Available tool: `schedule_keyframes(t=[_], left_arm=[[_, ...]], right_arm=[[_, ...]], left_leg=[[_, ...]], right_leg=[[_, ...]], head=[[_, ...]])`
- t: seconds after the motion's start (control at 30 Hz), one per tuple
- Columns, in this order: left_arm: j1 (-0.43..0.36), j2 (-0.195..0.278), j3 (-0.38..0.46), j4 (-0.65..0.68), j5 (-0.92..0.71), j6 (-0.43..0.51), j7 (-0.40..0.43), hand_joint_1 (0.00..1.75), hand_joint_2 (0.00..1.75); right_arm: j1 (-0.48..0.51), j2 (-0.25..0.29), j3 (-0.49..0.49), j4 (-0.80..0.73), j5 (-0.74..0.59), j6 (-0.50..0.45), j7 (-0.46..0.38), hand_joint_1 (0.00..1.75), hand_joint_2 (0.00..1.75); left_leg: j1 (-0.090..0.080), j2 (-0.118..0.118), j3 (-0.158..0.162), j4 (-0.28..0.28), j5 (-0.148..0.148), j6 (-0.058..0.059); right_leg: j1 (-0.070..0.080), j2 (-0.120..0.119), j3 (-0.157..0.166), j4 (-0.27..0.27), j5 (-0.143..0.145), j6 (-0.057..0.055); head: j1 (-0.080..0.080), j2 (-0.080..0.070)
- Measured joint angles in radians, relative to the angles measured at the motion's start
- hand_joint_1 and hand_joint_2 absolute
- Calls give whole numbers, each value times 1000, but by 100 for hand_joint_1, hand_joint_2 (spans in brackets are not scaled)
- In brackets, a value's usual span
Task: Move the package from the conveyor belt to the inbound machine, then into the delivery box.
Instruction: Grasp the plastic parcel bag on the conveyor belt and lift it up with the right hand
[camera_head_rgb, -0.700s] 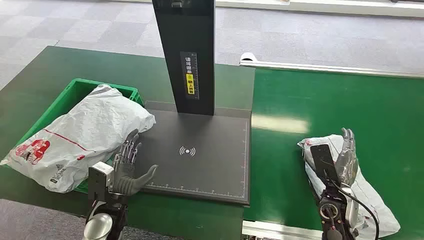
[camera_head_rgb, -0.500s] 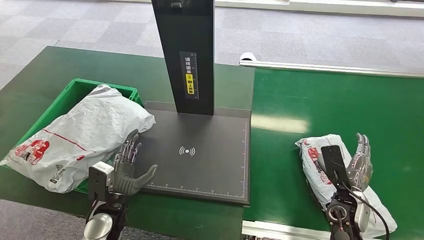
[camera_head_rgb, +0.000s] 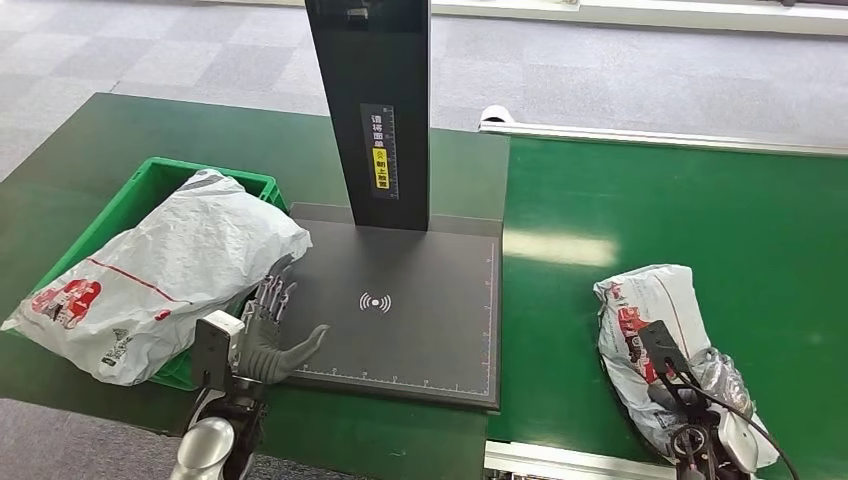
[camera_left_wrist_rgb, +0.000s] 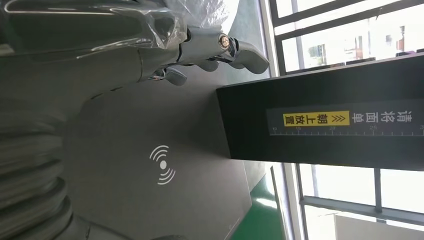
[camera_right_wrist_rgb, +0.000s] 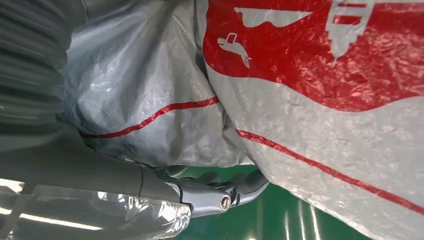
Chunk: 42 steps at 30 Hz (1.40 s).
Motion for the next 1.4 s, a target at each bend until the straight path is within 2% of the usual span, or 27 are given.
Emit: schedule_keyframes(t=[0.1,0.23,0.57,0.8,0.97,1.2,1.3,1.4], left_arm=[[1,0,0,2,4,-2,1,0,175],[2,0,0,2,4,0,1,0,175],[3,-1,1,2,4,7,1,0,175],[5,0,4,3,5,7,-8,0,175],[4,3,4,16,5,-2,-16,0,175],[0,25,5,47,14,-1,-44,0,175],[1,37,7,51,18,4,-53,0,175],[2,42,8,52,21,9,-57,0,175]], right_arm=[[-14,-2,0,26,-2,25,-28,17,175],[-20,-3,4,46,-36,72,-113,173,175],[-34,-10,51,78,-90,100,-204,175,175],[-29,-14,153,57,-134,155,-331,175,175],[-64,-67,298,28,-142,179,-356,175,175],[-200,-172,493,53,-209,199,-449,175,175],[-268,-207,558,71,-230,202,-474,175,175],[-305,-221,589,79,-243,202,-489,175,175]], left_leg=[[0,2,3,0,-1,0],[0,3,6,0,-2,1],[0,7,11,0,-1,1],[0,5,8,0,-1,1],[-1,3,5,0,-1,1],[-2,3,3,0,0,2],[-2,3,2,0,0,2],[-2,3,2,0,0,2]], right_leg=[[0,0,4,0,0,0],[0,1,7,0,0,0],[0,4,10,0,1,0],[0,3,7,0,1,0],[-1,3,5,0,1,0],[-2,2,4,0,2,1],[-2,2,3,0,2,1],[-2,2,2,0,2,1]], head=[[0,0],[0,0],[0,0],[0,0],[0,0],[0,0],[0,0],[0,0]])
